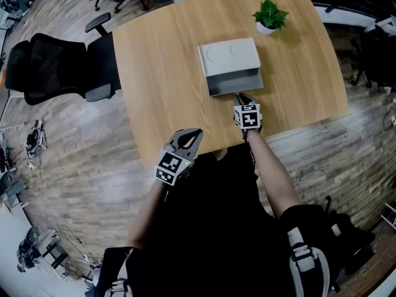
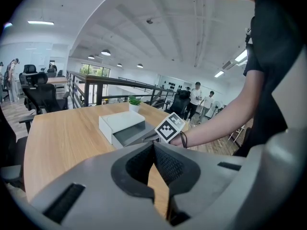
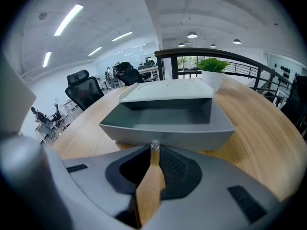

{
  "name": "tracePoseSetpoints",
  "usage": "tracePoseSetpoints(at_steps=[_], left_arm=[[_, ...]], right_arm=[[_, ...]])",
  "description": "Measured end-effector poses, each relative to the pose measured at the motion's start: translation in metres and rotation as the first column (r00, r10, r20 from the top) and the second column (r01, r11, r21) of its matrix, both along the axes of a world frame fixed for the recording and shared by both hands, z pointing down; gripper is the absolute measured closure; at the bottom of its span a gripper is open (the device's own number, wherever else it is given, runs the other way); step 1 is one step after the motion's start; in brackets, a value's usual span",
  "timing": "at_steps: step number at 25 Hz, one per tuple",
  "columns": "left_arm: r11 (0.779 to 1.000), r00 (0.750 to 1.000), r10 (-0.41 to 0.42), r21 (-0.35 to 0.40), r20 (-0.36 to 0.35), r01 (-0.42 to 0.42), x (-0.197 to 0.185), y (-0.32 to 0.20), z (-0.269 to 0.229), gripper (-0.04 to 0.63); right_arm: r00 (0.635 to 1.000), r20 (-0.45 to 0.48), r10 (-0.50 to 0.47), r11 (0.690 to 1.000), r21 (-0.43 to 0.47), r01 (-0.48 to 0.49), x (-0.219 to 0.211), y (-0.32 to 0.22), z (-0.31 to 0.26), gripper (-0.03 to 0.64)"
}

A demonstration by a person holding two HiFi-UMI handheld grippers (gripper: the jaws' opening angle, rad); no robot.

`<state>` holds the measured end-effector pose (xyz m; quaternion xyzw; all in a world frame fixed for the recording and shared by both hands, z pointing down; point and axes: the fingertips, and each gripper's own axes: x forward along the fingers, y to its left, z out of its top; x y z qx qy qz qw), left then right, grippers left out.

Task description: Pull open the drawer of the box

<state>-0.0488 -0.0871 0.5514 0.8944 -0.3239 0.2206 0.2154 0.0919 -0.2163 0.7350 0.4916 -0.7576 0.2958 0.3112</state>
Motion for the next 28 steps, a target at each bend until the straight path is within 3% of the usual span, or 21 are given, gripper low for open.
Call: tracePoseSetpoints(at_steps=[28], left_arm=[[0.999,0.999,0.033,0.012,-0.008,-0.033,0.004,0.015,0.0,0.574]], right_arm=[[1.0,-0.006,0.008,1.0,0.005,-0.008,0.006,0.038,-0.002,0.554]])
